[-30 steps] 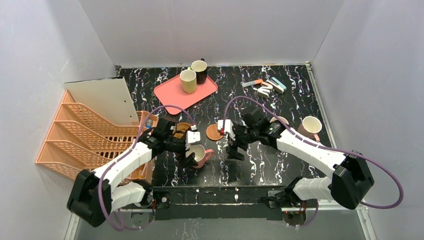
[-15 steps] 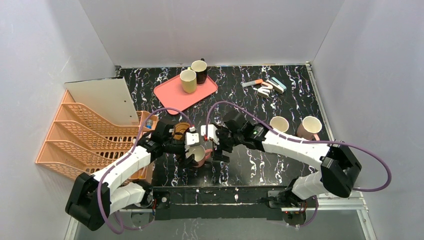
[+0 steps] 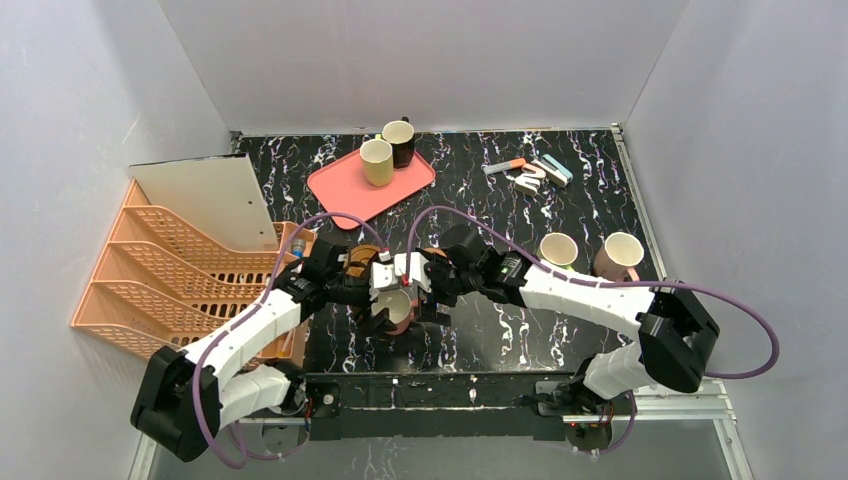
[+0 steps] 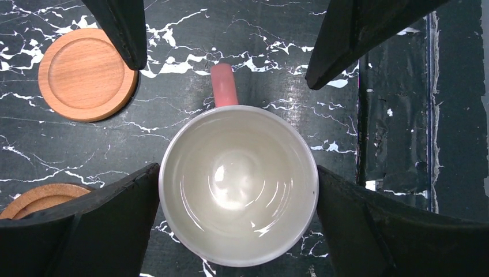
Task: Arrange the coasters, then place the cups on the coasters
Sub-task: Place the cup at the center of the board, then pick up the cup at the center of the board.
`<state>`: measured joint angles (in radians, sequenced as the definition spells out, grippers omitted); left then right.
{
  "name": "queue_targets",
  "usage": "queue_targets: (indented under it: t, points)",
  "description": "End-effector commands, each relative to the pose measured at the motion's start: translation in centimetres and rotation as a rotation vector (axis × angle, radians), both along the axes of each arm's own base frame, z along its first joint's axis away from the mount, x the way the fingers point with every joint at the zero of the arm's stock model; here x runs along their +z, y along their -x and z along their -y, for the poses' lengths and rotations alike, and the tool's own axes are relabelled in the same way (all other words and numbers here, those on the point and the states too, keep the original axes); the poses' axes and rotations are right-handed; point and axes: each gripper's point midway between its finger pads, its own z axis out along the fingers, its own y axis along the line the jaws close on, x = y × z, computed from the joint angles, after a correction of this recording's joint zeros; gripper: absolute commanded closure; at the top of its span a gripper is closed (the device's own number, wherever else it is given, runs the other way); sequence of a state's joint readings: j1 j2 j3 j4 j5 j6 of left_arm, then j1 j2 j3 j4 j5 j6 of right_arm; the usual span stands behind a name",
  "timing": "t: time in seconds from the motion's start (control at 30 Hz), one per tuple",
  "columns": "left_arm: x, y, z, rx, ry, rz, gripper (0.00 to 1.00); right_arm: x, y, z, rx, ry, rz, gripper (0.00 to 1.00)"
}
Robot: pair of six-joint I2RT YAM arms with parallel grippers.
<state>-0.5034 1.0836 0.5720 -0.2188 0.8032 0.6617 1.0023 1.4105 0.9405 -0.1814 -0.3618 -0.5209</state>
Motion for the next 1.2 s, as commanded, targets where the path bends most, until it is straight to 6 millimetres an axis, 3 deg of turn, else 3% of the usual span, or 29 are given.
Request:
queue_targets:
  t: [0.0, 0.37, 0.7, 0.93, 1.17]
  points:
    - [3.3, -0.4, 0.4, -0.009, 0.057, 0.071, 0.02, -0.2, 0.4, -0.5, 0.019, -0.009, -0.006, 0.01]
    - [7.5, -0.9, -2.1, 0.05, 0.179, 0.143, 0.02, -2.3, 1.2, -0.6, 0.047, 0.042, -0.048, 0.1]
    - [8.1, -5.7, -3.8, 0.313, 0.202, 0.187, 0.02, -3.5, 1.1, -0.7, 0.036, 0.063, -0.067, 0.19]
    - [8.5, -9.9, -6.3, 0.579, 0.206, 0.297, 0.02, -3.3, 1.3, -1.1, 0.028, 0.041, -0.074, 0.27]
    - [8.4, -11.6, -7.8, 0.697, 0.195, 0.323, 0.02, -2.7, 1.5, -1.6, 0.018, 0.019, -0.061, 0.32]
